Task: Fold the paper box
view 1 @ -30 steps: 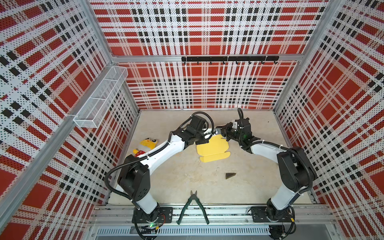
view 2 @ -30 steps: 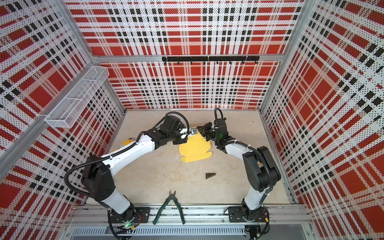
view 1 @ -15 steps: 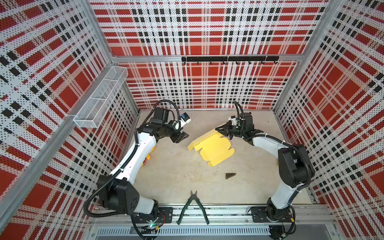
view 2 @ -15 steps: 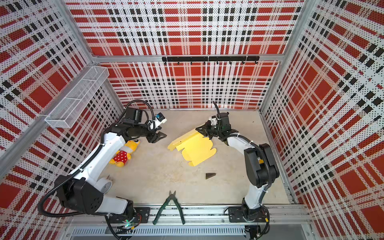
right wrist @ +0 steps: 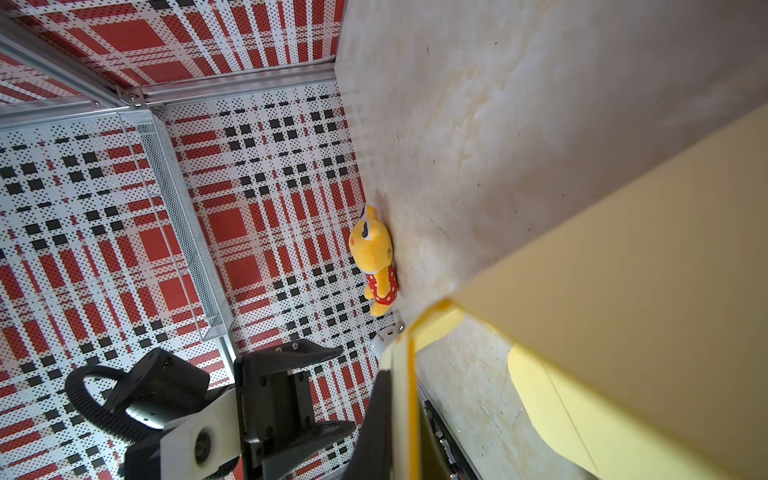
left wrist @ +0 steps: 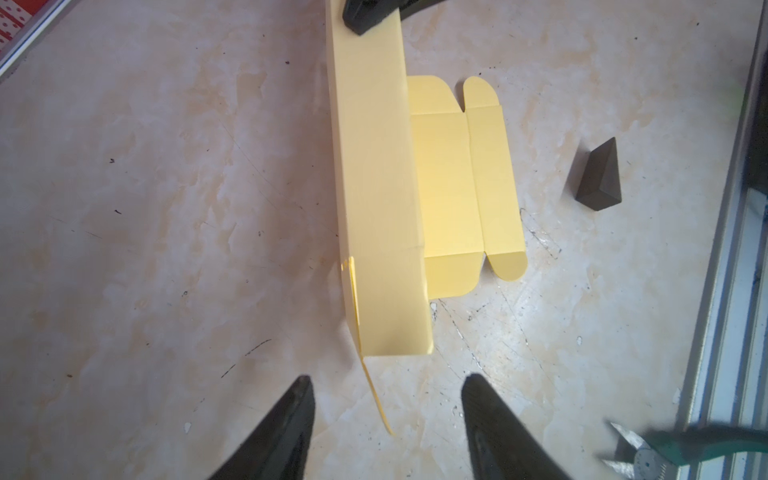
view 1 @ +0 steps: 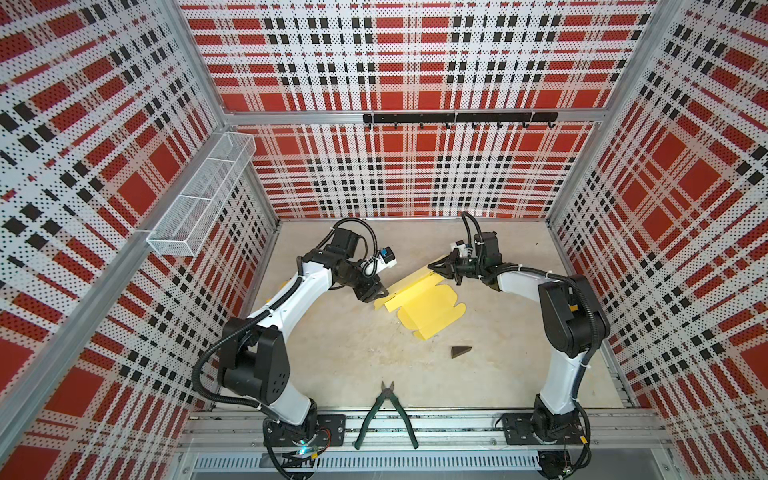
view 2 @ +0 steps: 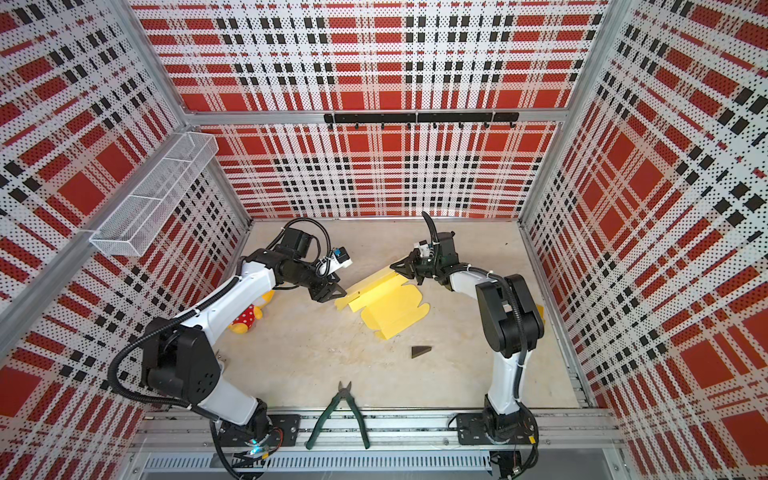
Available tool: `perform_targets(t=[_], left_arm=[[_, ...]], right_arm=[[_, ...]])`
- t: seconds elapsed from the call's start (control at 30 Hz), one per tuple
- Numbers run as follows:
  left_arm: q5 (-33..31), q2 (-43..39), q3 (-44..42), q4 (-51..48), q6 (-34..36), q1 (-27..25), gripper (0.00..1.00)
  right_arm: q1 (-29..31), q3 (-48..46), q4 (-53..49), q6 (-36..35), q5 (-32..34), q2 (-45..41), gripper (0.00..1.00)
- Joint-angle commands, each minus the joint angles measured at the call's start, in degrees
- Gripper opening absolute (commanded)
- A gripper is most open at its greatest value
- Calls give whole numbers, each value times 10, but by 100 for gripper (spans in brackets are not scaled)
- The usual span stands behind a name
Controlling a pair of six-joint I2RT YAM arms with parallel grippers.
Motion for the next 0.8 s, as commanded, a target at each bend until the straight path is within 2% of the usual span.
perform_targets(t=[0.0,0.2,0.47,0.77], left_arm=[[-19,25,26,1,0,-16,57],[-18,48,41,3,-10,-22,51],[-67,88,64,4,-20,-47,43],[-74,116,77,20,-47,-54,35]], right_arm=[[-2,8,14,-20,-5,11,0],[-2,6,15,-23,-4,12,0],[-2,1,21,-18,-4,6,0],[-2,-11,51,3,-1,12,0]])
